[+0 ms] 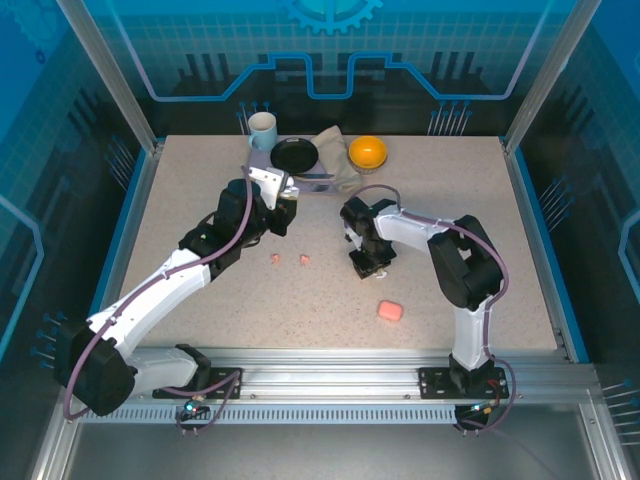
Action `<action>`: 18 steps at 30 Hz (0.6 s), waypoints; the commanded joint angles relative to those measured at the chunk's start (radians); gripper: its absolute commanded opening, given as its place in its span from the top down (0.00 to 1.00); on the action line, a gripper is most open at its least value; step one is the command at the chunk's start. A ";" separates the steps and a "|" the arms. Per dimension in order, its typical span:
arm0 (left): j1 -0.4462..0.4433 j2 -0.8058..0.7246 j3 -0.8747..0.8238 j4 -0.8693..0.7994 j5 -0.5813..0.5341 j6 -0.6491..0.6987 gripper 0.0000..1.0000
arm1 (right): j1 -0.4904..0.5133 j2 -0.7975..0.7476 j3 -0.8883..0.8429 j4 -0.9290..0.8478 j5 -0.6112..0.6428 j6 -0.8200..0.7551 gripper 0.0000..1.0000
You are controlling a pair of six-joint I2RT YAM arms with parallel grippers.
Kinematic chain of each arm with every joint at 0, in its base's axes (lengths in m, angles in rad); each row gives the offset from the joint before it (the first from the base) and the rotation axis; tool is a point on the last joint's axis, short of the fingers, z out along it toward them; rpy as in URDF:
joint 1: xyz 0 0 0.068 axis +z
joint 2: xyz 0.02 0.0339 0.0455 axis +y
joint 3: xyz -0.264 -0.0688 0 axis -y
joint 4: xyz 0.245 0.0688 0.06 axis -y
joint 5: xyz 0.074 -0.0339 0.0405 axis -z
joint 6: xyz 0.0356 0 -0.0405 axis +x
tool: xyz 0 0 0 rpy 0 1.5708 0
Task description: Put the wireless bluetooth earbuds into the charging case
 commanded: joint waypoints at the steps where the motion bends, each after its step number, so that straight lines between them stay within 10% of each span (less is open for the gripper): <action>1: 0.011 -0.022 0.015 0.030 0.021 -0.006 1.00 | 0.017 0.025 0.024 -0.017 -0.034 0.045 0.66; 18: 0.010 -0.020 0.016 0.032 0.023 -0.006 1.00 | 0.021 0.063 0.081 -0.032 -0.005 0.056 0.65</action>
